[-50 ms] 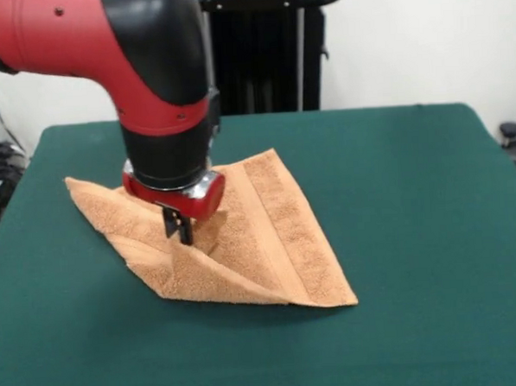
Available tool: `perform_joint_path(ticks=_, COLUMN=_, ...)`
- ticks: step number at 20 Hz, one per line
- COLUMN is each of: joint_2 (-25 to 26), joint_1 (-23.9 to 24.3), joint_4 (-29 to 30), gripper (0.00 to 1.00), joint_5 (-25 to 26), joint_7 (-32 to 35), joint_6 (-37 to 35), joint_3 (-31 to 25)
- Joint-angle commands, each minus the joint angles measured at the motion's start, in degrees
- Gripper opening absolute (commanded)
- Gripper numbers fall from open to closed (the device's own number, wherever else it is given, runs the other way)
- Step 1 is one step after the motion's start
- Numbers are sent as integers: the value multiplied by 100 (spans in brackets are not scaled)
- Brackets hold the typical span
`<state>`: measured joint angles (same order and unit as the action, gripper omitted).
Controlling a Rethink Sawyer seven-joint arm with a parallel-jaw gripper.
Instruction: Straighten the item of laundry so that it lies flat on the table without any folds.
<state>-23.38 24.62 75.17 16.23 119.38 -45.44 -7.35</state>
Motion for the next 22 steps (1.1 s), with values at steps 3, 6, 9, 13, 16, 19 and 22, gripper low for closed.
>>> perform_joint_path(ticks=3, joint_2=385, joint_1=295, joint_4=239, gripper=0, joint_5=50, joint_7=-1052, joint_6=127, joint_3=-934)
perform_joint_path(ticks=6, joint_2=658, joint_1=519, joint_4=11, gripper=0, joint_5=85, joint_7=-1563, joint_6=-74, joint_3=-1250)
perform_joint_path(ticks=9, joint_2=846, joint_1=647, joint_4=-179, gripper=0, joint_5=196, joint_7=-1906, joint_6=-228, joint_3=-1497)
perform_joint_path(ticks=13, joint_2=914, joint_1=658, joint_4=-261, gripper=0, joint_5=330, joint_7=-1902, joint_6=-258, joint_3=-1600)
perform_joint_path(ticks=16, joint_2=927, joint_1=666, joint_4=-282, gripper=0, joint_5=383, joint_7=-1825, joint_6=-299, joint_3=-1640)
perform_joint_path(ticks=19, joint_2=925, joint_1=662, joint_4=-358, gripper=0, joint_5=409, joint_7=-1859, joint_6=-458, joint_3=-1687)
perform_joint_path(ticks=22, joint_2=774, joint_1=592, joint_4=-416, gripper=0, joint_5=392, joint_7=-1797, joint_6=-745, joint_3=-1666)
